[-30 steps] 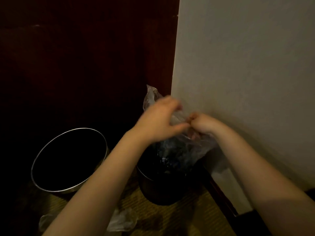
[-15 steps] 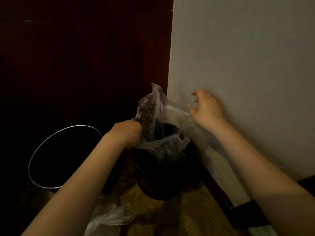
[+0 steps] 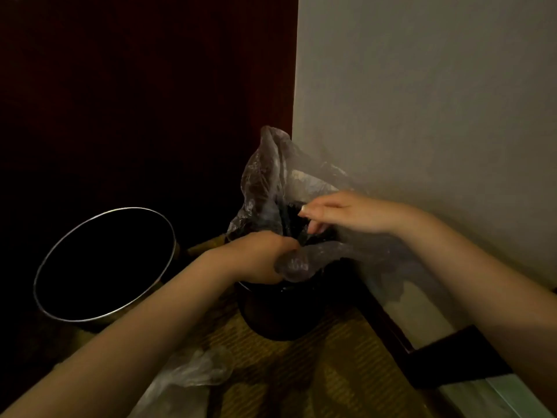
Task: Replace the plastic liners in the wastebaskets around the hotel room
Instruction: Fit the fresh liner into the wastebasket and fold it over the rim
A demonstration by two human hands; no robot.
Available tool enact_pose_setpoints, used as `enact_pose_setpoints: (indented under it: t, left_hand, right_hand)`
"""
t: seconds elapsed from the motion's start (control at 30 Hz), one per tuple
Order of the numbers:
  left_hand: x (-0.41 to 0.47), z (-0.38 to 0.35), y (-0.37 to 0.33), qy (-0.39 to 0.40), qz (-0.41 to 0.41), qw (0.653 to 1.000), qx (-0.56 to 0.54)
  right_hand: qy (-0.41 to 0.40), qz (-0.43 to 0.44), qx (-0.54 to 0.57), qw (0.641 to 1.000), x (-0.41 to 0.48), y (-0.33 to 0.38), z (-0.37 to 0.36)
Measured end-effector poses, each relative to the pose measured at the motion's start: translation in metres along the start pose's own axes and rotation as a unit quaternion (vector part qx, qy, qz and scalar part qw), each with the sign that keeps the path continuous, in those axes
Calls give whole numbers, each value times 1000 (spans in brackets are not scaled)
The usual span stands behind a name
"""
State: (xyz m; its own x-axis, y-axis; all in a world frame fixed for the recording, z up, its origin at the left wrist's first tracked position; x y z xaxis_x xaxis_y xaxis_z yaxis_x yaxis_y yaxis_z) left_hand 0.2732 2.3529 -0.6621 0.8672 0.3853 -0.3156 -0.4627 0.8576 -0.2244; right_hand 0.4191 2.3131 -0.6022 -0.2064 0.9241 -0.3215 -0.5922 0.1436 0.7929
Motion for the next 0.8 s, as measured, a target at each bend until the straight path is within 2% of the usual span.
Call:
enact_pose_setpoints:
  t: [0.1, 0.17, 0.27, 0.37, 0.47, 0.57, 0.63, 0.7, 0.8]
  left_hand:
    - [1, -4, 13, -51, 19, 997, 45]
    - [-4, -2, 21, -53, 39, 996, 66]
    - [-13, -6, 26, -34, 49, 995, 76]
    - [-18, -7, 23, -19, 65, 982, 179]
    - [-29, 3, 39, -12, 136, 941, 310]
    - [-47, 9, 64, 12, 217, 922, 322]
    - [-50, 6, 68, 15, 222, 929, 295]
    - [-46, 4, 57, -23, 197, 941, 275]
    - [-36, -2, 39, -127, 110, 954, 249]
  right_hand:
    - [101, -26, 23, 994, -11, -5, -11]
    - [151, -61, -61, 985, -13, -12, -25]
    - [103, -40, -261, 959, -4, -24, -48]
    - [38, -5, -323, 946, 2, -30, -58]
    - [-42, -15, -413, 910, 2, -38, -40]
    - [-100, -41, -429, 897, -3, -52, -17]
    - [-85, -41, -381, 920, -8, -57, -12]
    - [-43, -16, -314, 948, -11, -55, -17]
    - [-13, 29, -340, 940, -12, -45, -35]
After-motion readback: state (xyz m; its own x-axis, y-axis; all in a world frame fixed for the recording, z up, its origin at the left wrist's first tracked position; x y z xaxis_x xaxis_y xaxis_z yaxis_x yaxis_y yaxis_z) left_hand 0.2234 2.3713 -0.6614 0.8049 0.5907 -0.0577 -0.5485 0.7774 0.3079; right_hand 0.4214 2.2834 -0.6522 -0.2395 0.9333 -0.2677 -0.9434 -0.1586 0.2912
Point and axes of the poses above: each hand's wrist, its own x-axis towards the middle knuckle, its own z-axis out of the back of the hand, y = z × x, the point moved 4 cm from there along x, towards the middle knuckle, and after that the axes turned 8 degrees about x, right-handed, at the moved point
